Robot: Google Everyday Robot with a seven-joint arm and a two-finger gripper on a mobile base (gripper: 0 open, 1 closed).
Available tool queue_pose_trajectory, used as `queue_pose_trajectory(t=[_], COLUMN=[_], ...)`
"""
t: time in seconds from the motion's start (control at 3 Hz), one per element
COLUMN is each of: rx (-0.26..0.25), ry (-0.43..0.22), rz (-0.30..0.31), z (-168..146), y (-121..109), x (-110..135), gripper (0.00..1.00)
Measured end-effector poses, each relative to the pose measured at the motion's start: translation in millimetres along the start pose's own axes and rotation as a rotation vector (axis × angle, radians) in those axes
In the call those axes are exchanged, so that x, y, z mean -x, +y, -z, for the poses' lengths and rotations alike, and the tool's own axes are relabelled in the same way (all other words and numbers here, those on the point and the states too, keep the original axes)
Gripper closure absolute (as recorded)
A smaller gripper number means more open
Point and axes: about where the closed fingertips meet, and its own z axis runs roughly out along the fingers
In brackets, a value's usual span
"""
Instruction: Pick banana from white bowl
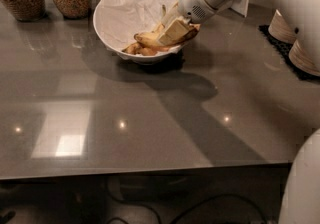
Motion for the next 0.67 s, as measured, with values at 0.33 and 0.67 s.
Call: queue_pose_trajectory(t=[0.33,0.67], rx=[0.047,0.087], ry=[0.044,0.088], rz=[-0.017,-0.024], z=[-4.0,-8.9], y=[2.5,3.6], x=[-10.5,-19.8], gripper=[0.4,0.42])
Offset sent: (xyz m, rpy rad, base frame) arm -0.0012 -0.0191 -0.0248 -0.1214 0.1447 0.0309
